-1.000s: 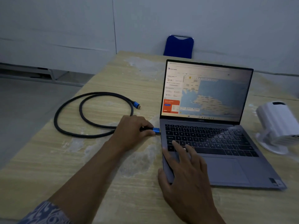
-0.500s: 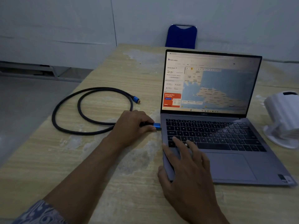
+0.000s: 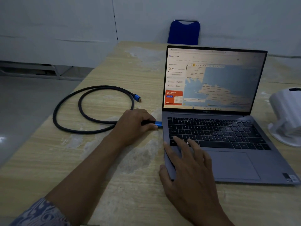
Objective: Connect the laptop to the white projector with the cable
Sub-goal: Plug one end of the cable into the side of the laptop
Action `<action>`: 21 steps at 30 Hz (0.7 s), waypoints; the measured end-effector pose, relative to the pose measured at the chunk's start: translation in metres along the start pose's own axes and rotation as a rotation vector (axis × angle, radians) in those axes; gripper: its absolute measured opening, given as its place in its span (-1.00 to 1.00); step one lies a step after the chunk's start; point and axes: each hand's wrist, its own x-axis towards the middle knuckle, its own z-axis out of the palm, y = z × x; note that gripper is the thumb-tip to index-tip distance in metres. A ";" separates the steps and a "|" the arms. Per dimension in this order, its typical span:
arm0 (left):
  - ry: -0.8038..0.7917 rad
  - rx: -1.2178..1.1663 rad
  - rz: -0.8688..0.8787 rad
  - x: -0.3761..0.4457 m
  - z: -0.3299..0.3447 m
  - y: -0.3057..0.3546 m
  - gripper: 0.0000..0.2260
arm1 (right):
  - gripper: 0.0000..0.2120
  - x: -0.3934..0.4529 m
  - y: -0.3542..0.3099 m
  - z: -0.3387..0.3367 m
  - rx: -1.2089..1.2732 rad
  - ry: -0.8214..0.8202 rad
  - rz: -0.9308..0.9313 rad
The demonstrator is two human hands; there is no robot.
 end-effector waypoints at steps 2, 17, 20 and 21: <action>0.001 0.010 0.004 0.000 0.000 0.001 -0.76 | -0.39 0.000 0.000 0.000 0.004 -0.003 0.001; -0.005 0.041 0.005 -0.001 0.002 0.001 -0.76 | -0.38 0.001 0.000 -0.002 0.051 -0.028 0.005; 0.000 0.072 -0.012 -0.003 0.002 0.003 -0.76 | -0.39 0.000 -0.001 -0.005 0.065 -0.029 0.004; -0.003 0.078 -0.020 -0.004 0.002 0.003 -0.75 | -0.38 0.000 -0.002 -0.006 0.067 -0.034 0.001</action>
